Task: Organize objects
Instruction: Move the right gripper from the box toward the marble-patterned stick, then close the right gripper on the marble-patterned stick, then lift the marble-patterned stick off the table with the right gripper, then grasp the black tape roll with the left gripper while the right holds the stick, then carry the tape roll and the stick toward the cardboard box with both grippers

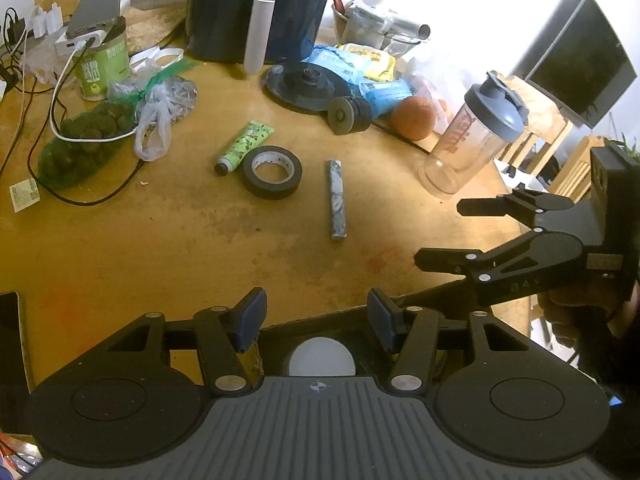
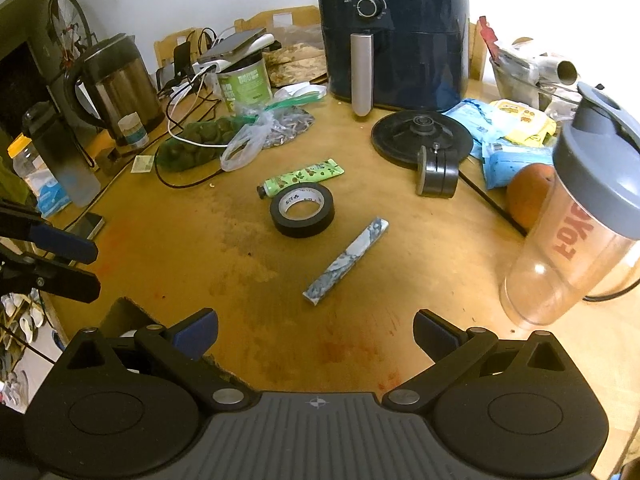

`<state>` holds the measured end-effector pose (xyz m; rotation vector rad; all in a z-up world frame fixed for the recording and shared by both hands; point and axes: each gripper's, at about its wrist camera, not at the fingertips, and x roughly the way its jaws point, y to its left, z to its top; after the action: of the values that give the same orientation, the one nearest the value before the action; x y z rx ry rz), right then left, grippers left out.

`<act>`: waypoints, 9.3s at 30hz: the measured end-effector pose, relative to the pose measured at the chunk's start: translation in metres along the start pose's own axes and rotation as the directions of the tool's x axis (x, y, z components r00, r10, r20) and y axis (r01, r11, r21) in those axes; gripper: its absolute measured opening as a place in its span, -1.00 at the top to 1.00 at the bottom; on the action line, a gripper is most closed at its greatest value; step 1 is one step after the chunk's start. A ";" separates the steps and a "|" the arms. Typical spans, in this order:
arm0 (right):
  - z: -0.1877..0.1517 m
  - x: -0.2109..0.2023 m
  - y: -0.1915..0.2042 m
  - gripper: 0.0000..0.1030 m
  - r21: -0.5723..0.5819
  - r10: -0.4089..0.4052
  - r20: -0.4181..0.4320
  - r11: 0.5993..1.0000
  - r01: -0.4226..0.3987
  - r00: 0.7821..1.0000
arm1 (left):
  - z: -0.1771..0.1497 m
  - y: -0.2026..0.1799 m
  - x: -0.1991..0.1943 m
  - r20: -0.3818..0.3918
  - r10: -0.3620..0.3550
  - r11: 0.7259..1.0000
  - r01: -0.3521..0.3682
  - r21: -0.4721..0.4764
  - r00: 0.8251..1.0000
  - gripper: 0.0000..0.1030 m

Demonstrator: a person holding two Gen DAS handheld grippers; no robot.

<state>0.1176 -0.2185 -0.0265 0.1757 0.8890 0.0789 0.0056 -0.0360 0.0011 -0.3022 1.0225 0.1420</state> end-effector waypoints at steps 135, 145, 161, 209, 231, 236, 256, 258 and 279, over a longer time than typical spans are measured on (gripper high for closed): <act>-0.003 -0.004 -0.062 0.67 0.245 -0.160 0.018 0.958 0.150 0.987 | 0.088 0.016 0.082 0.047 0.050 0.986 -0.057 0.156 0.998 -0.35; -0.012 -0.012 -0.068 0.67 0.304 -0.196 0.010 0.935 0.184 0.981 | 0.094 0.024 0.125 0.006 0.070 0.977 -0.070 0.203 0.998 -0.45; -0.026 -0.020 -0.072 0.67 0.366 -0.243 -0.018 0.901 0.233 0.970 | 0.107 0.034 0.181 -0.031 0.101 0.954 -0.088 0.287 0.994 -0.45; -0.036 -0.046 -0.066 0.67 0.355 -0.197 0.051 0.920 0.167 0.979 | 0.094 0.000 0.120 0.059 0.109 0.964 -0.120 0.238 0.992 -0.41; -0.037 -0.053 -0.060 0.67 0.316 -0.139 0.090 0.943 0.104 0.986 | 0.076 -0.021 0.064 0.092 0.095 0.979 -0.110 0.172 0.991 -0.41; -0.038 -0.057 -0.057 0.67 0.306 -0.125 0.100 0.948 0.089 0.987 | 0.068 -0.027 0.053 0.103 0.086 0.981 -0.102 0.167 0.991 -0.41; -0.050 -0.067 -0.037 0.67 0.261 -0.041 0.110 0.965 0.011 0.993 | 0.025 -0.055 0.031 0.074 0.048 0.989 -0.057 0.138 0.996 -0.41; -0.051 -0.068 -0.036 0.68 0.259 -0.035 0.112 0.966 0.005 0.993 | 0.019 -0.059 0.031 0.068 0.040 0.990 -0.049 0.136 0.997 -0.41; -0.072 -0.090 -0.023 0.67 0.235 -0.003 0.128 0.972 -0.028 0.992 | -0.005 -0.097 0.017 0.110 0.010 0.984 -0.030 0.178 0.994 -0.45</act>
<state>0.0049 -0.2449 -0.0061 0.4048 0.7681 -0.0272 0.0351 -0.1300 0.0020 -0.1184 0.9232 0.0828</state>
